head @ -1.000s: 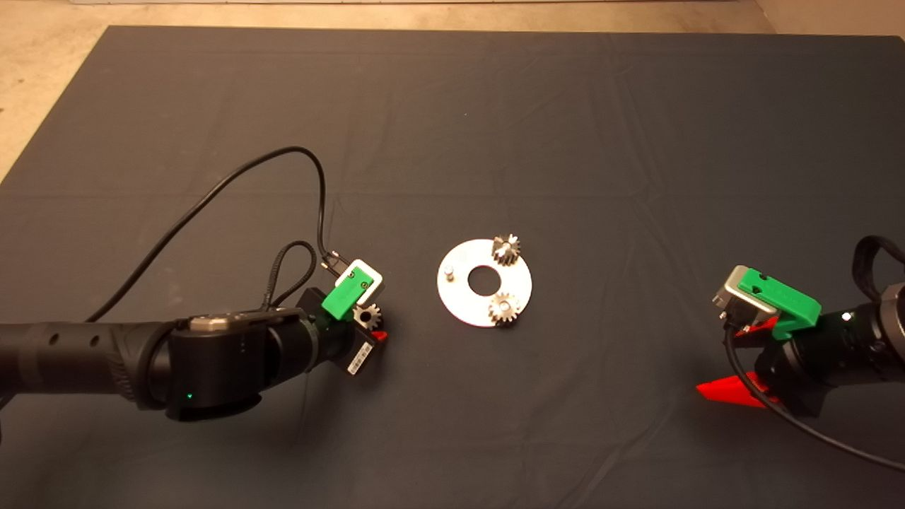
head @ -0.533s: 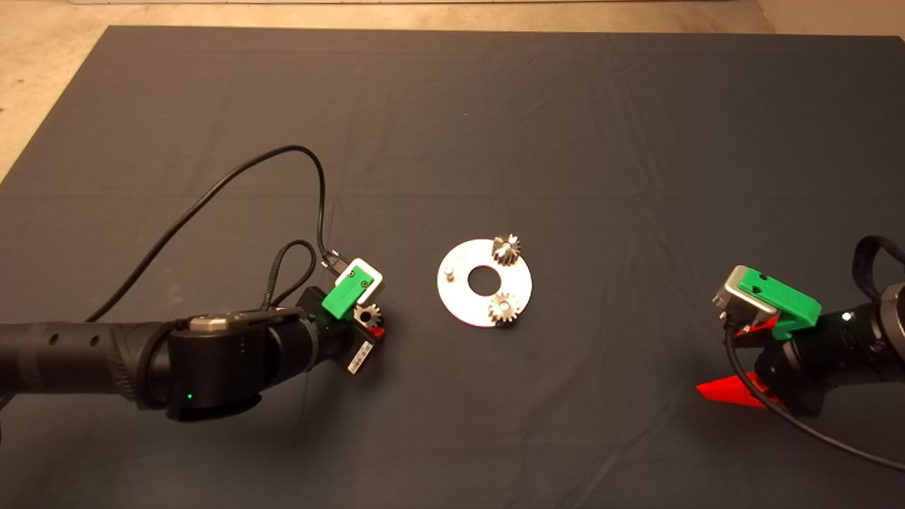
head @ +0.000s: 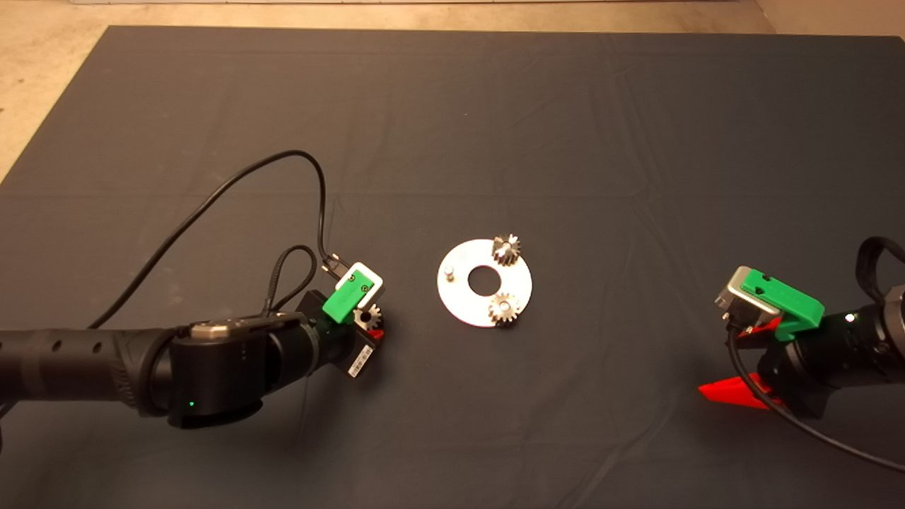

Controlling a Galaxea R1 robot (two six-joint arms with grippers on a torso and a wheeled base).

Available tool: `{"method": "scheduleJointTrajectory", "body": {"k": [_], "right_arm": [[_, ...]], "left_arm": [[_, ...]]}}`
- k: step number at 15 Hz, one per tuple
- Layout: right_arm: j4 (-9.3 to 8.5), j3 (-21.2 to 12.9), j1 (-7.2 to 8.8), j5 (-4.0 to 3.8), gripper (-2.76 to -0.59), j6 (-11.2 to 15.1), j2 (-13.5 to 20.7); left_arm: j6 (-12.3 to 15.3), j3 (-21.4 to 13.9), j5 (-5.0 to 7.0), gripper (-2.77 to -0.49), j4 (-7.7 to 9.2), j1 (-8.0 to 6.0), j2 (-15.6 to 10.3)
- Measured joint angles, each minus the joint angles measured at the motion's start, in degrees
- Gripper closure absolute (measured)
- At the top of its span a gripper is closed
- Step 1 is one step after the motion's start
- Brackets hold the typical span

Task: Install three planetary gears onto the carrier pins

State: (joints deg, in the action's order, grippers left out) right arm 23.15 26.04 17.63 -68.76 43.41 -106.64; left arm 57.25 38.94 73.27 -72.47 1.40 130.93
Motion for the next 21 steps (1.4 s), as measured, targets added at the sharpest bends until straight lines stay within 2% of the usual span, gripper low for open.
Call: {"method": "scheduleJointTrajectory", "body": {"k": [21], "right_arm": [[0.00,-0.07,-0.02,-0.03,-2.07,0.00,0.00]], "left_arm": [[-0.41,-0.73,0.24,-0.70,0.06,0.16,-0.22]]}}
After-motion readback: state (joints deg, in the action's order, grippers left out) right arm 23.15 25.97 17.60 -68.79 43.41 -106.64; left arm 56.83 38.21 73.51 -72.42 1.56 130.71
